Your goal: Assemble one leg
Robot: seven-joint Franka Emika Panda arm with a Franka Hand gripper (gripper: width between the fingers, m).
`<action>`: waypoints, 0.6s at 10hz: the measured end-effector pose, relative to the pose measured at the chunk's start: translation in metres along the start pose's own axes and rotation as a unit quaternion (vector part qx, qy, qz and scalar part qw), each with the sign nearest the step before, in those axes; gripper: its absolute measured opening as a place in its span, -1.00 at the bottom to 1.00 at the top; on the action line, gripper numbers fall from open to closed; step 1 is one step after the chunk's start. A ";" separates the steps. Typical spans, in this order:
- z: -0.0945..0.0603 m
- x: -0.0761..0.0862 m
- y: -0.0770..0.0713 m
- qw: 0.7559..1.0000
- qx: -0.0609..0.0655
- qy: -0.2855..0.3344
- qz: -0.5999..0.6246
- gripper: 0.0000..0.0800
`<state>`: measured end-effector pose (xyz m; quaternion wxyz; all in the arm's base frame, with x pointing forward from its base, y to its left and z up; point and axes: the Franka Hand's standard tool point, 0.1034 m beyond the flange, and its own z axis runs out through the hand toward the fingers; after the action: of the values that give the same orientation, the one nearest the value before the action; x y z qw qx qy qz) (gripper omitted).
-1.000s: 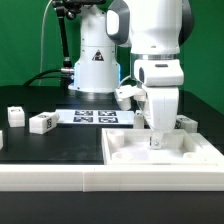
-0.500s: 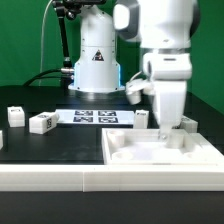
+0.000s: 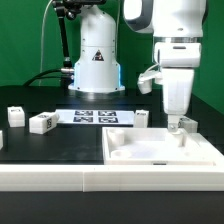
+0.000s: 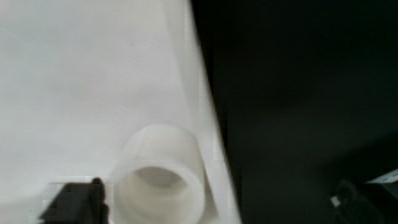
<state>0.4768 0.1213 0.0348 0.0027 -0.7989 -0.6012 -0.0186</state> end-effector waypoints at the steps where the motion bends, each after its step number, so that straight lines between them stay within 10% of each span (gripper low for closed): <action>1: 0.000 0.000 0.000 1.000 0.000 0.000 0.017 0.62; 6: 0.000 0.017 -0.013 0.965 0.002 0.006 0.264 0.62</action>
Offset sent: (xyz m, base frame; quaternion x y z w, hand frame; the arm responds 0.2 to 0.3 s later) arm -0.0160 0.0083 -0.0003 -0.0267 -0.0048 0.3017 0.9530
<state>0.4688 0.1416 0.0347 0.0124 -0.9291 -0.3690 -0.0208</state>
